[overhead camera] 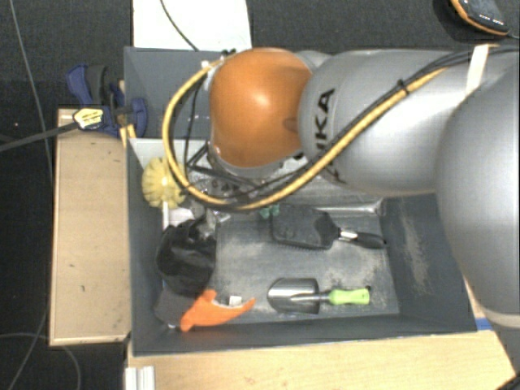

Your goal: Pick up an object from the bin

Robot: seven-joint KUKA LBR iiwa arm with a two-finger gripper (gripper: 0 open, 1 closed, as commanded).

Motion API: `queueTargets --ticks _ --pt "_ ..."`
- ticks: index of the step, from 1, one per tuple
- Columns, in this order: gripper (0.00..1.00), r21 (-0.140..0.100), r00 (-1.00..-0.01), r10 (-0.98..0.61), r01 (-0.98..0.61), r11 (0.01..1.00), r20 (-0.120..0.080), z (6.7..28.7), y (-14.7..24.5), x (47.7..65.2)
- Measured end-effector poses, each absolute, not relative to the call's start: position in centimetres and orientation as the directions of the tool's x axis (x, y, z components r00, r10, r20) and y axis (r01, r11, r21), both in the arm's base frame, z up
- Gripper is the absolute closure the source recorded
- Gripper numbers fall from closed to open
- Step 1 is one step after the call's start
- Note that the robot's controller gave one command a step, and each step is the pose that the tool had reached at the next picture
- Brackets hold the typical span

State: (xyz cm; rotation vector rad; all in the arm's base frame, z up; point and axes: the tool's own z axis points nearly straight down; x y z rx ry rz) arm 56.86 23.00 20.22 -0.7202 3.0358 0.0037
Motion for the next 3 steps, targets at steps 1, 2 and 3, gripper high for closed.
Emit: queueTargets --ticks 1,2,3 --pt "1.0 0.0 -0.952 -0.306 -0.306 0.952 -0.021 16.7 22.4 59.1" --pt "1.0 -0.003 -0.877 -0.48 -0.481 0.877 -0.028 23.8 23.3 56.8" --pt "1.0 0.0 -0.95 -0.311 -0.311 0.951 -0.019 18.2 22.7 59.2"
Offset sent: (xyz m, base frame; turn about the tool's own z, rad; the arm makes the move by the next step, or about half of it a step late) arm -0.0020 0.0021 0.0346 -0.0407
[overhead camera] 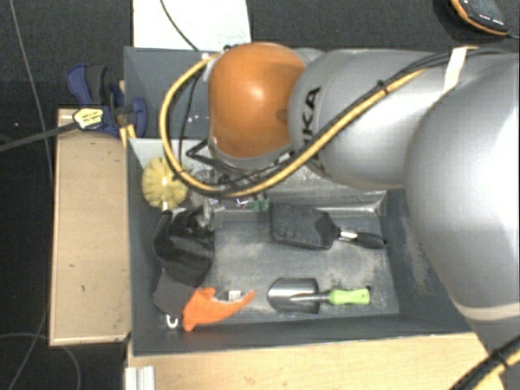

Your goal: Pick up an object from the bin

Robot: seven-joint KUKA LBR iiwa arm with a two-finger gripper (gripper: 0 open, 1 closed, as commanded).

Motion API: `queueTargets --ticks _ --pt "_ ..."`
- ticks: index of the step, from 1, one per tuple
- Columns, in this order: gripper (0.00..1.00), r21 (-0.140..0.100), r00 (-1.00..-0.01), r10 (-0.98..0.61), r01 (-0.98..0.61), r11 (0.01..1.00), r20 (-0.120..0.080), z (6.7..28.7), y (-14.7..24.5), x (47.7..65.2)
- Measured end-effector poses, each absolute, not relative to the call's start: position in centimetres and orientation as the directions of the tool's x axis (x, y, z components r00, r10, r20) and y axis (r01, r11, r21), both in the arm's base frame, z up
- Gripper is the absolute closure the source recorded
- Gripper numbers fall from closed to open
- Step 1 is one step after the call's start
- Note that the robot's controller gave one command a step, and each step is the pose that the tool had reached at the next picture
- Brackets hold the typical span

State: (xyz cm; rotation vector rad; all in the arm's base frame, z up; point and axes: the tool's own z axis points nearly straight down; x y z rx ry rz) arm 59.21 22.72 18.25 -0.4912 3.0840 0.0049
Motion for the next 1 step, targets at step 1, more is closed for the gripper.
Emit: queueTargets --ticks 1 --pt "1.0 -0.01 -0.737 -0.676 -0.676 0.737 -0.031 17.57 23.69 58.62"
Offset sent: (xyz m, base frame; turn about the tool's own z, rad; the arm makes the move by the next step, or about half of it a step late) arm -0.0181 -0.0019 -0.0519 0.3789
